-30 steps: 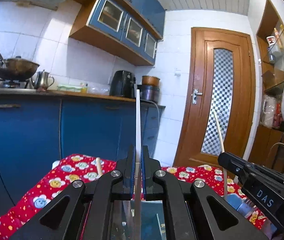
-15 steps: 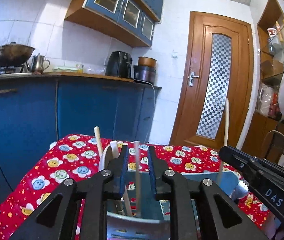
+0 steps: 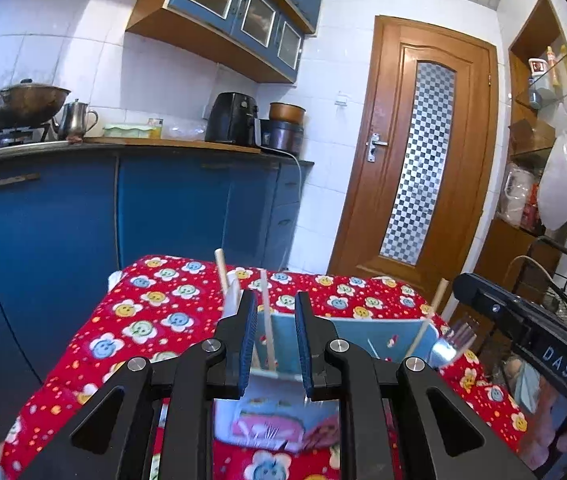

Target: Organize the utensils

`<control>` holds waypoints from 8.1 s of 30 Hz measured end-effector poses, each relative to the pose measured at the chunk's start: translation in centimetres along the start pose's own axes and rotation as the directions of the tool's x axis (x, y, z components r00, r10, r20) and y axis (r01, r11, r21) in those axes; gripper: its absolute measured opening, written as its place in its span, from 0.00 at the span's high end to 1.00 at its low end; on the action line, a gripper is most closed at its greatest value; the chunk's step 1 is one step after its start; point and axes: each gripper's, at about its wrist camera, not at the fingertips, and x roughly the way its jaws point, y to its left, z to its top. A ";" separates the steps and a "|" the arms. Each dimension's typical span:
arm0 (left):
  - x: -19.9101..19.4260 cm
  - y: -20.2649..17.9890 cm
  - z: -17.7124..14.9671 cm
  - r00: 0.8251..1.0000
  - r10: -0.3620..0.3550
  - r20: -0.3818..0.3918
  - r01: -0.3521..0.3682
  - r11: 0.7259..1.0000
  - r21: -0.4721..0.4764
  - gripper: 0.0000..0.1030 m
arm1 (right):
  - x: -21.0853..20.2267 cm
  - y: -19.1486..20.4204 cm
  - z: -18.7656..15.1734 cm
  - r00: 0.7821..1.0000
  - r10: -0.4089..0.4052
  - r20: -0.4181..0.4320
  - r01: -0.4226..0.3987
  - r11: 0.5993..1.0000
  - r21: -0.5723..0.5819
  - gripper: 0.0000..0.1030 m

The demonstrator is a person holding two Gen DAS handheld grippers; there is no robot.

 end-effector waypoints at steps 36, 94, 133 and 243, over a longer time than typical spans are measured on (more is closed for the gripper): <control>-6.4 -0.8 -6.9 0.925 -0.110 -0.364 0.127 0.992 0.025 0.81 | -9.8 0.3 -9.9 0.967 -0.032 -0.254 0.067 0.989 0.130 0.75; -2.7 -0.9 -8.8 0.868 -0.136 -0.478 0.138 0.990 -0.032 0.97 | -9.2 -3.4 -13.5 0.929 -0.064 -0.364 0.141 0.972 0.188 0.69; -8.1 3.9 -4.5 0.980 -0.045 -0.196 0.063 0.994 0.086 0.98 | 1.6 4.6 -11.0 0.743 0.059 -0.667 -0.012 0.997 0.075 0.69; -2.3 -0.8 3.4 0.999 -0.048 0.013 0.047 0.995 0.084 0.82 | -2.6 -0.1 1.0 0.997 -0.006 0.080 -0.001 0.996 0.085 0.80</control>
